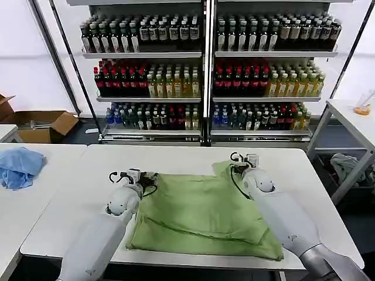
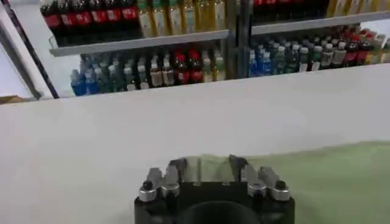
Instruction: Fold and organize the clothes.
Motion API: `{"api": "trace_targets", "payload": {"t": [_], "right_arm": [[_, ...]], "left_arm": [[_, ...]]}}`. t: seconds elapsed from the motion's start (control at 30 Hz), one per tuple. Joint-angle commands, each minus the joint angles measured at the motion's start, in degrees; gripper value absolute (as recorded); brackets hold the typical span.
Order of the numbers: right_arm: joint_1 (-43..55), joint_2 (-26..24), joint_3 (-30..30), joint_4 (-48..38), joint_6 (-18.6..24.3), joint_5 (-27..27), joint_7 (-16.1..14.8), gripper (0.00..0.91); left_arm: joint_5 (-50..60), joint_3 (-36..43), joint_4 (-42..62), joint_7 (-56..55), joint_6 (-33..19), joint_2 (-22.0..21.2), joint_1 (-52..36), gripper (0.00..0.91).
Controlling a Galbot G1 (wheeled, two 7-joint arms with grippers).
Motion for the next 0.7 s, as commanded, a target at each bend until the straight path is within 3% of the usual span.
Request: {"api": "trace_targets", "payload": {"t": [0.03, 0.4, 0.7], "right_arm": [[0.2, 0.4, -0.5, -1.3, 0.6, 0.1, -0.4, 0.0], [-2.7, -1.9, 1.1, 8.1, 5.3, -2.4, -1.4, 0.0], [-9.6, -7.7, 5.5, 23.5, 5.0, -1.7, -1.2, 0.0]], "left_arm": [[-2.2, -0.2, 0.3, 0.3, 0.1, 0.3, 0.1, 0.02], [-7.6, -3.6, -5.0, 0.2, -0.1, 1.3, 1.3, 0.02], [-9.6, -5.6, -14.7, 0.0, 0.0, 4.8, 5.5, 0.02]]}}
